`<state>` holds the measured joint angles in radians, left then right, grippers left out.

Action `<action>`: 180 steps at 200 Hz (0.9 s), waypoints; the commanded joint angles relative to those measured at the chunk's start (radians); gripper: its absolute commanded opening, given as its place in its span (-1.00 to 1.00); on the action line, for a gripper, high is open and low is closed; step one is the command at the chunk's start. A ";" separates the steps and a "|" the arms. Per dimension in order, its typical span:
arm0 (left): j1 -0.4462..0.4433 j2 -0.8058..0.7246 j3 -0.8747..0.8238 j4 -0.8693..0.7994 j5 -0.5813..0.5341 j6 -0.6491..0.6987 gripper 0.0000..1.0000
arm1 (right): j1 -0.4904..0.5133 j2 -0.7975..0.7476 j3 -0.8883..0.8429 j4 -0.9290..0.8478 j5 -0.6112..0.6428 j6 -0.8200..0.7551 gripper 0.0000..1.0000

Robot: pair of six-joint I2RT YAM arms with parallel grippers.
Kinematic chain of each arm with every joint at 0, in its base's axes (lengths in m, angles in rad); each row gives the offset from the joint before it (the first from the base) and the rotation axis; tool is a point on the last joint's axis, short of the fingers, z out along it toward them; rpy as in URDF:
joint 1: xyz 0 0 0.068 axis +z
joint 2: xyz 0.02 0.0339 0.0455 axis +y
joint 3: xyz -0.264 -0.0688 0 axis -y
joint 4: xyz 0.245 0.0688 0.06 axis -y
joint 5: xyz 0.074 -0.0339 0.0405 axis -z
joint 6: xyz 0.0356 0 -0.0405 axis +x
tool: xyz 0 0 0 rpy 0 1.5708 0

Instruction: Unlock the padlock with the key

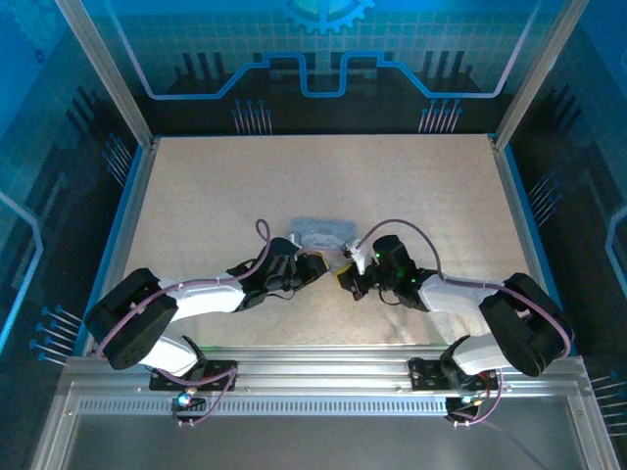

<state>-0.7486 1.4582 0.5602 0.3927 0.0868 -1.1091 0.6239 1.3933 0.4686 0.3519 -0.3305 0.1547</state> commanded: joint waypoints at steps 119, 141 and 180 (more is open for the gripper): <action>-0.014 -0.011 -0.023 0.048 0.065 -0.012 -0.50 | -0.027 -0.014 0.087 0.056 -0.121 0.008 -0.97; -0.015 -0.023 -0.025 0.049 0.055 -0.020 -0.49 | -0.017 -0.007 0.065 0.067 -0.098 0.008 -0.97; -0.011 -0.054 -0.028 0.051 0.043 -0.055 -0.48 | -0.015 -0.009 0.008 0.116 -0.066 0.026 -0.97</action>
<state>-0.7467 1.4471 0.5446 0.3977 0.0757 -1.1324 0.5953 1.3918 0.4919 0.3302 -0.3969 0.1646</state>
